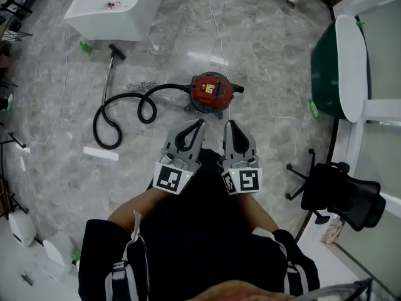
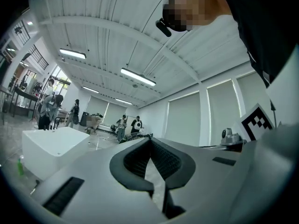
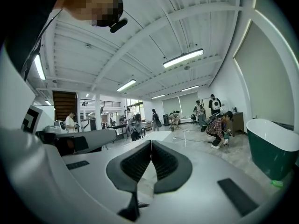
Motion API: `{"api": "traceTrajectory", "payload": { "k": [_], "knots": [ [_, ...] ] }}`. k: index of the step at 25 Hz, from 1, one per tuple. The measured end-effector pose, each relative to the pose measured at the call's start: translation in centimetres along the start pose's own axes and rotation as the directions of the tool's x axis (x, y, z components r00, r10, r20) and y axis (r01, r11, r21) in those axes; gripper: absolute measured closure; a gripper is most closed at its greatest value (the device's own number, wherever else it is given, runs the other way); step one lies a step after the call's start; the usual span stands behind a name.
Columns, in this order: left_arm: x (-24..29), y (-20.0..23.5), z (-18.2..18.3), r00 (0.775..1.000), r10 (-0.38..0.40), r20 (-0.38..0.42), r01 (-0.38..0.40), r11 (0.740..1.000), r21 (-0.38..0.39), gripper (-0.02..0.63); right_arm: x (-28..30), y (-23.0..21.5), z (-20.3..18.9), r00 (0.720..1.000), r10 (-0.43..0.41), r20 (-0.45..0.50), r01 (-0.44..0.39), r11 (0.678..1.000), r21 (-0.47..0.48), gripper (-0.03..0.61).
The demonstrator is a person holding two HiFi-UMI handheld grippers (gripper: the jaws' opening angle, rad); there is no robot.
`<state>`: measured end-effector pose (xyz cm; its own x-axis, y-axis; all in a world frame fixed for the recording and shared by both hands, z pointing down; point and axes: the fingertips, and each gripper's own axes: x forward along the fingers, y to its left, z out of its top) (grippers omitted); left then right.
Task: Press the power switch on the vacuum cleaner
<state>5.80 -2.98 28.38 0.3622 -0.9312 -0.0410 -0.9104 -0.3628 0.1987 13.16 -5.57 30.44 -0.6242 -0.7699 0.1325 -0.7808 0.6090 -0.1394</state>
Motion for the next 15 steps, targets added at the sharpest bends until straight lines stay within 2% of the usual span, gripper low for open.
{"api": "traceTrajectory", "payload": {
  "k": [4, 10, 15],
  "knots": [
    [0.8, 0.2, -0.9, 0.999, 0.021, -0.038, -0.022, 1.000, -0.009, 0.594, 1.1, 0.0, -0.5, 0.999, 0.028, -0.037, -0.028, 1.000, -0.002, 0.560],
    [1.8, 0.5, -1.6, 0.998, 0.050, -0.042, -0.051, 0.999, -0.017, 0.594, 3.3, -0.5, -2.0, 0.993, 0.066, -0.095, -0.068, 0.997, -0.022, 0.560],
    [1.9, 1.5, -2.3, 0.996, 0.080, -0.050, -0.081, 0.996, -0.029, 0.594, 5.8, -0.9, -4.1, 0.984, 0.091, -0.151, -0.106, 0.989, -0.100, 0.560]
  ]
}}
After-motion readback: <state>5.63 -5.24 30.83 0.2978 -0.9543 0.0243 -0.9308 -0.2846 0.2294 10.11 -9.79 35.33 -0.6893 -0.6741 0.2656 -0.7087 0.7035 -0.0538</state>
